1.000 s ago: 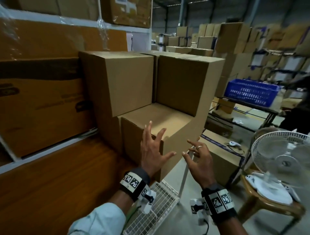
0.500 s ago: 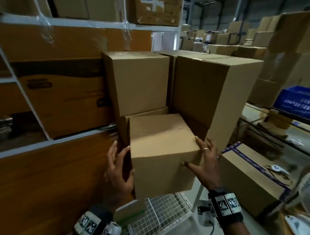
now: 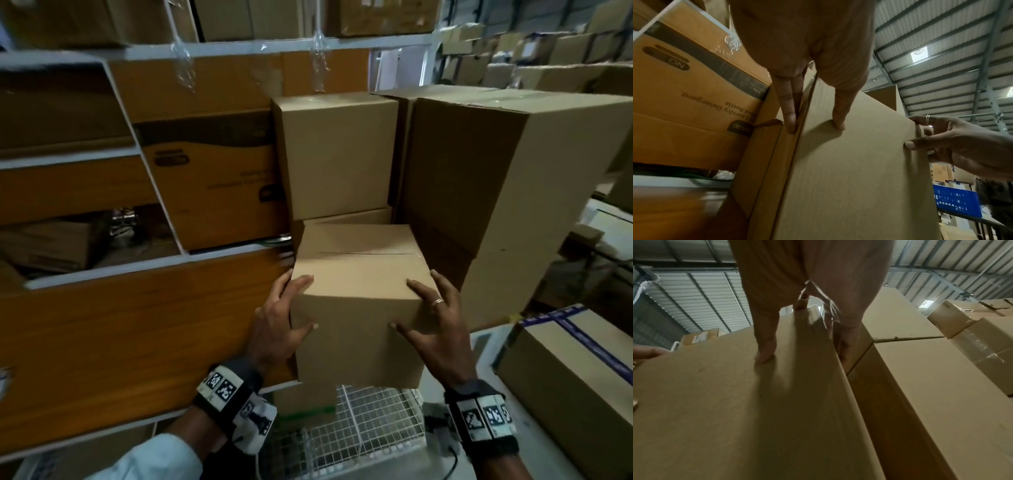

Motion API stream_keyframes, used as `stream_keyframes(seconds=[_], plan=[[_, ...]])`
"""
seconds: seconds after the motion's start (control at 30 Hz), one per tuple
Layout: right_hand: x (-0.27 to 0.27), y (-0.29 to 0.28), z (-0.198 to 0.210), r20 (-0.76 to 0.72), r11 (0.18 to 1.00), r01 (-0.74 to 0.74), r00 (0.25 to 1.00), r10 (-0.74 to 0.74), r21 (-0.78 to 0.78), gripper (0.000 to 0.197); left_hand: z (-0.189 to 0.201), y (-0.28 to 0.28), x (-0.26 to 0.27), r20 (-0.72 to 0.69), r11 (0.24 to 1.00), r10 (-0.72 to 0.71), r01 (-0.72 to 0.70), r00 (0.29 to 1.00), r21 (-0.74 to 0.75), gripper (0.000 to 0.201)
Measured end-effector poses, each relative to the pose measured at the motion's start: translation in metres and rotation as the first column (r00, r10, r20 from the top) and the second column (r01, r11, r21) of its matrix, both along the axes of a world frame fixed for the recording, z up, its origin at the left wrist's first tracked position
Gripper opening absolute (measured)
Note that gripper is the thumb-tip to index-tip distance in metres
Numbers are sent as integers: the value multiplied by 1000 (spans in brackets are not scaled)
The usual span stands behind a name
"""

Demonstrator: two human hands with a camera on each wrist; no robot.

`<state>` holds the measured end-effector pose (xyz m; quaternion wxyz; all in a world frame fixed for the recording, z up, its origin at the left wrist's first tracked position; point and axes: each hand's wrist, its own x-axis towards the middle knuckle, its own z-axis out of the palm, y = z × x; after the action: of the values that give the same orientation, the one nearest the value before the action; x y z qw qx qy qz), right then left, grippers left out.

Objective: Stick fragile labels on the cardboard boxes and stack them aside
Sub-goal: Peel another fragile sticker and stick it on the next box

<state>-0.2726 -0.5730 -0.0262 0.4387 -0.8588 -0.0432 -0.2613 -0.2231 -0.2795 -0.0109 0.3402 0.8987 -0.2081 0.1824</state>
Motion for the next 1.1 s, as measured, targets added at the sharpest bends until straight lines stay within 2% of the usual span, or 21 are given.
stream_keyframes(seconds=[0.13, 0.3, 0.57, 0.8, 0.93, 1.1], plan=[[-9, 21, 6, 44, 1000, -8, 999, 8, 0, 82, 15, 26, -16, 31, 999, 36, -37, 999, 34, 91], [-17, 74, 16, 82, 997, -73, 994, 73, 3, 83, 28, 83, -39, 77, 994, 104, -106, 992, 22, 91], [-20, 206, 28, 90, 972, -235, 968, 235, -16, 81, 42, 225, -86, 93, 981, 193, -191, 977, -33, 89], [-31, 327, 24, 62, 942, -331, 941, 334, -48, 79, 36, 348, -128, 77, 955, 298, -297, 952, -22, 94], [-28, 387, 20, 34, 932, -358, 932, 360, -53, 79, 28, 408, -133, 33, 937, 350, -350, 936, -7, 93], [-5, 436, 24, 6, 934, -351, 936, 352, -69, 81, 26, 458, -113, 11, 942, 337, -336, 942, -21, 90]])
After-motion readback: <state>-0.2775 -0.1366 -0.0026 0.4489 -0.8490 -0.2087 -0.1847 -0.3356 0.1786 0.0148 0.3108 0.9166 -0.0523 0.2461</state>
